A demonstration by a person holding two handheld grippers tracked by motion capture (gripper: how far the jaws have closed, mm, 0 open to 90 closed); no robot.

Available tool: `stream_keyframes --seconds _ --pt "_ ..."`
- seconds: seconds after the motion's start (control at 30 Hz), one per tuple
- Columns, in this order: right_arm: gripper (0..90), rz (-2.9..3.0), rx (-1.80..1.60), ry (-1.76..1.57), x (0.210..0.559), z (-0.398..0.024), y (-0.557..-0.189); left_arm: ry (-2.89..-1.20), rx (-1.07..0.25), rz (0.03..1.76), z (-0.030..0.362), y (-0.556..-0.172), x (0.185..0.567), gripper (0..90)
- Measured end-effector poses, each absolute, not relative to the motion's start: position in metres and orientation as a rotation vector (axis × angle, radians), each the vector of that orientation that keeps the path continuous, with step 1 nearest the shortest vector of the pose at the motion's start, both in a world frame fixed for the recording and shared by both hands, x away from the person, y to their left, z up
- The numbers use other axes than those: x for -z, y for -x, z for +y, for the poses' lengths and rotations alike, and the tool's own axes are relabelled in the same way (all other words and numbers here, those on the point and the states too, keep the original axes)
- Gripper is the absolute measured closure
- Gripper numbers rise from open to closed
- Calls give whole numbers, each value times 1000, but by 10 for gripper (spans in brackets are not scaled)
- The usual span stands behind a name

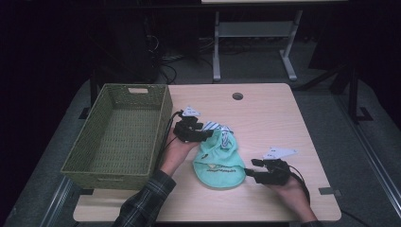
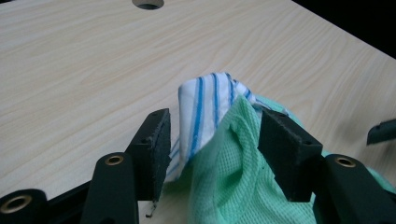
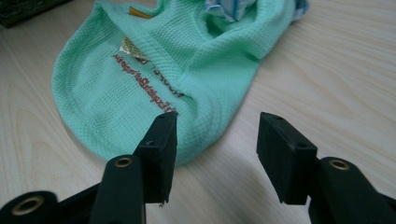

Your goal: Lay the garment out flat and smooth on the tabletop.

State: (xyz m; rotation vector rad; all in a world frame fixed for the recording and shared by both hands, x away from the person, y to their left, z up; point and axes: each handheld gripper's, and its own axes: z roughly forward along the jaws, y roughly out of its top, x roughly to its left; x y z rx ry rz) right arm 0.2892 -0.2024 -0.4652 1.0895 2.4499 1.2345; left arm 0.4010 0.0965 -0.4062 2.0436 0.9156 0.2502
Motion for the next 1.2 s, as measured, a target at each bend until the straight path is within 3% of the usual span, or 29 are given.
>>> stream_keyframes --seconds 0.23,0.33,0.4,0.47,0.57,1.2 --pt "582 2486 -1213 -1068 470 -189 -299 -2032 -248 932 88 -413 412 507" --pt "640 2500 -1197 -1067 473 -189 -299 -2031 -246 935 87 -416 414 649" --pt "755 2511 -1190 -1053 474 -191 -299 -2035 -240 935 87 -417 414 764" --pt "825 2510 -1178 -1059 473 -193 -298 -2033 -244 938 89 -417 414 813" --pt "865 2508 -1164 -1049 471 -197 -298 -2029 -240 948 89 -416 414 823" --pt "883 2456 -1065 -1103 469 -245 -273 -2156 -214 990 84 -418 443 830"
